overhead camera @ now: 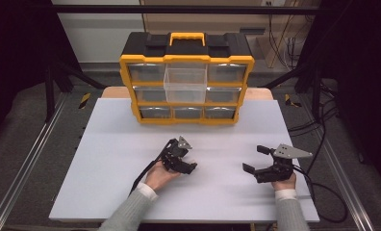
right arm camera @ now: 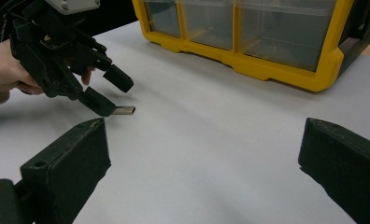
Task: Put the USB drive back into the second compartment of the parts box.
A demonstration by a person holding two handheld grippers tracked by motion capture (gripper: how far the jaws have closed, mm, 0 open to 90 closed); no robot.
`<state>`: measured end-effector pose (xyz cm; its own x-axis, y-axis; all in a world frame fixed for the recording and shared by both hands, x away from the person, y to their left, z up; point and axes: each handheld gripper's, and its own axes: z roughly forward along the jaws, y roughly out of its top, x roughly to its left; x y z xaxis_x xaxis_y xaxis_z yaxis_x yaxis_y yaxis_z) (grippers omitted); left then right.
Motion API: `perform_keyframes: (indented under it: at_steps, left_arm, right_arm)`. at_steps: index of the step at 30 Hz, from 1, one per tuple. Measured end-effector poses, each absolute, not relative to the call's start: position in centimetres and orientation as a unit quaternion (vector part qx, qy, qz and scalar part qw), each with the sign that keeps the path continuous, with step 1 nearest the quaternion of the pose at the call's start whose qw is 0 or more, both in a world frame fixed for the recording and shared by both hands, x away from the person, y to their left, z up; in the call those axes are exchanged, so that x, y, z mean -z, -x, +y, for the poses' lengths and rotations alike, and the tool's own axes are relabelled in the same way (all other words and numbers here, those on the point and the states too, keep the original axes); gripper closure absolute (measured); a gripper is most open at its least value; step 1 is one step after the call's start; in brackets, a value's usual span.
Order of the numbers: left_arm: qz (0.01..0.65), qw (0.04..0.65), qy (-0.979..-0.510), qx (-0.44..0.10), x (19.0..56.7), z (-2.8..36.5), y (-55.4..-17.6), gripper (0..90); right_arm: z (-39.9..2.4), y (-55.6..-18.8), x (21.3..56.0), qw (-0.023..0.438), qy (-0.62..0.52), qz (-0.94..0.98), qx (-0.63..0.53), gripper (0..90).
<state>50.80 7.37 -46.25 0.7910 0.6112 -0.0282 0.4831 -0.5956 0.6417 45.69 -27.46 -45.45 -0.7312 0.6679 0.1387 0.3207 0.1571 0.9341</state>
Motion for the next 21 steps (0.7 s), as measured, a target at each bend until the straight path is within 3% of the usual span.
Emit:
perform_keyframes:
  at_steps: [21]
  left_arm:
    - [0.302, 0.310, -0.897, -0.091, 46.36, 6.88, -50.68, 61.3]
  right_arm:
    - [-27.47, -45.69, 45.44, 0.155, -0.332, 0.744, -0.558, 2.3]
